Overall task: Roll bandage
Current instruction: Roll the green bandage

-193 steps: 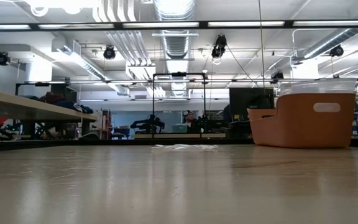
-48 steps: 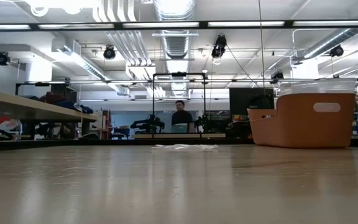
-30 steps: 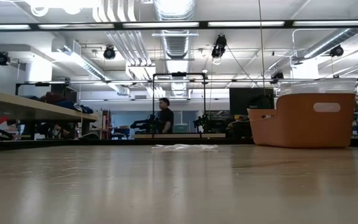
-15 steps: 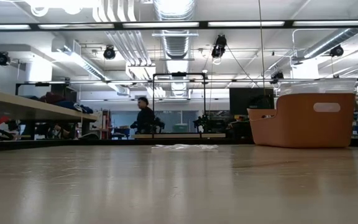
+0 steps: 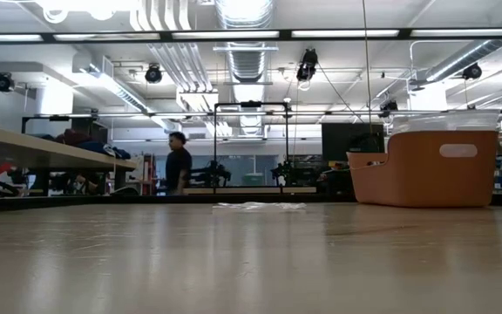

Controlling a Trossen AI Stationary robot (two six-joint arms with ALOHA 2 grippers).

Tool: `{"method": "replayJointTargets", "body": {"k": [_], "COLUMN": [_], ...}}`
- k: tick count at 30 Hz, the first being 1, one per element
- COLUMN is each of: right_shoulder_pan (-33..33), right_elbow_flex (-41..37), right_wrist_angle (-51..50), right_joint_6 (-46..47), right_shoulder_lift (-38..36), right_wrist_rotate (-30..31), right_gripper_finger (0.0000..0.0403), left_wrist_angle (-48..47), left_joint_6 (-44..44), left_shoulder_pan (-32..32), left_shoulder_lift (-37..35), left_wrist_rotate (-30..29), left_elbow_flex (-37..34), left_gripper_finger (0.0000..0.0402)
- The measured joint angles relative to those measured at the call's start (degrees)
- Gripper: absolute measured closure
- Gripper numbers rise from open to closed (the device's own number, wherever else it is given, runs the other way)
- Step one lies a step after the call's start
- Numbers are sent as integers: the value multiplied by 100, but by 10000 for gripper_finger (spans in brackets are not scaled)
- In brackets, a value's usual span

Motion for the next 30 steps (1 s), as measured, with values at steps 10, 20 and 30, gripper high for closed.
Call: {"method": "replayJointTargets", "body": {"k": [10, 20, 30], "right_shoulder_pan": [102, 224, 121], "right_elbow_flex": [-4, -7, 92], "right_wrist_angle": [-476, -364, -344], "right_joint_6": [-266, 131, 942], "right_shoulder_lift": [-303, -228, 194], "right_wrist_rotate": [297, 264, 319], "right_gripper_finger": [374, 223, 143], "left_wrist_angle": [-36, -42, -392], "left_joint_6": [26, 52, 7], "left_shoulder_pan": [-14, -3, 3], "left_shoulder_lift": [-26, -46, -50], "left_wrist_rotate": [121, 112, 108], "left_elbow_flex": [2, 2, 2], "left_gripper_finger": [327, 327, 327]}}
